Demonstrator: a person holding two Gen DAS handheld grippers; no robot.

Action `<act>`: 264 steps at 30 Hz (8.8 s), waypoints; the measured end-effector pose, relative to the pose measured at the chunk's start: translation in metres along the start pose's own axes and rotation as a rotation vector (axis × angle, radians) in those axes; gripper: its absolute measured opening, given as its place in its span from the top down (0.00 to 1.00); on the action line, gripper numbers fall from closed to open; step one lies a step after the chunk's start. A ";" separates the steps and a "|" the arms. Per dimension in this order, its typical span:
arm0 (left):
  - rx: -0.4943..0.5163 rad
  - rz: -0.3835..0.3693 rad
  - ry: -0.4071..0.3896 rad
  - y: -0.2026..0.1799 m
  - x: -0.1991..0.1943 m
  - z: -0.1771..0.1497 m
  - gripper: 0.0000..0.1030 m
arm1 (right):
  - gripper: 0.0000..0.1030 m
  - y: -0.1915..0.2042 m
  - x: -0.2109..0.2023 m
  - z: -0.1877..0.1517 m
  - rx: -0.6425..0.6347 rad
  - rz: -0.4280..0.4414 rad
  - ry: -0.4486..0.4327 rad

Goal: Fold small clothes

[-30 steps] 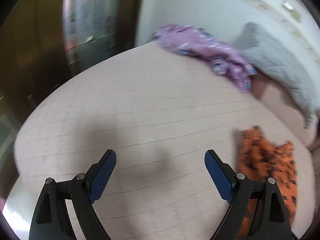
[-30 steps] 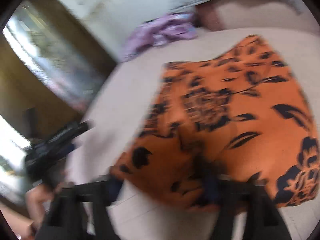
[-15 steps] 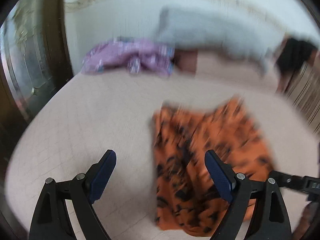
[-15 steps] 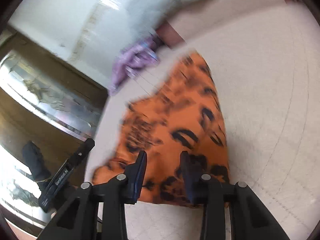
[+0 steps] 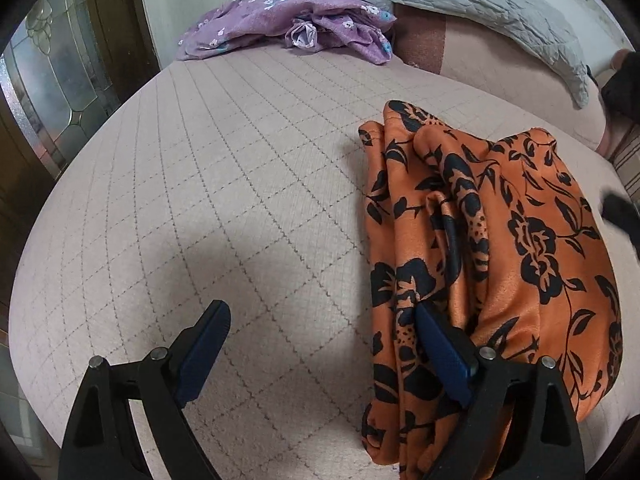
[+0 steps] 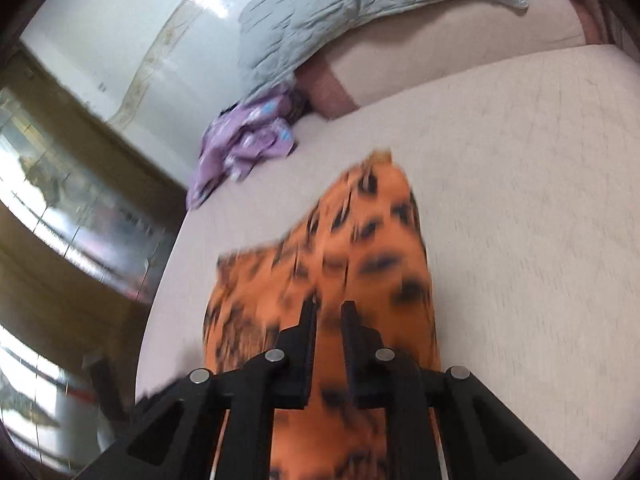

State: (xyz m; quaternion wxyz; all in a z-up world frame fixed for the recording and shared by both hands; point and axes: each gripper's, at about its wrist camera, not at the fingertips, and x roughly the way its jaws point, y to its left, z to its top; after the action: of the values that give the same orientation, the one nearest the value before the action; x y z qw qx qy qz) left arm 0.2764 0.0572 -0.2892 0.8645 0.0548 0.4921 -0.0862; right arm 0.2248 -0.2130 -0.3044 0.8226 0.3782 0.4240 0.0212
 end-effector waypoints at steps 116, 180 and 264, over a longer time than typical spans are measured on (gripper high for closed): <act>0.119 0.184 -0.297 -0.070 -0.075 -0.007 0.00 | 0.37 -0.046 -0.067 -0.040 -0.042 0.184 0.135; 0.065 0.227 -0.238 -0.044 -0.061 -0.010 0.00 | 0.68 -0.019 -0.040 -0.034 -0.137 0.114 0.228; 0.150 0.127 -0.171 -0.068 -0.039 -0.016 0.00 | 0.67 -0.041 -0.048 -0.060 -0.052 0.210 0.196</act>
State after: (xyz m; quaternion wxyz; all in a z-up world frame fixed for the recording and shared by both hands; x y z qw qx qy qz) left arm 0.2300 -0.0031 -0.2647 0.9005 0.1430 0.4044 -0.0723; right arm 0.1389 -0.2232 -0.3194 0.7800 0.3953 0.4598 0.1550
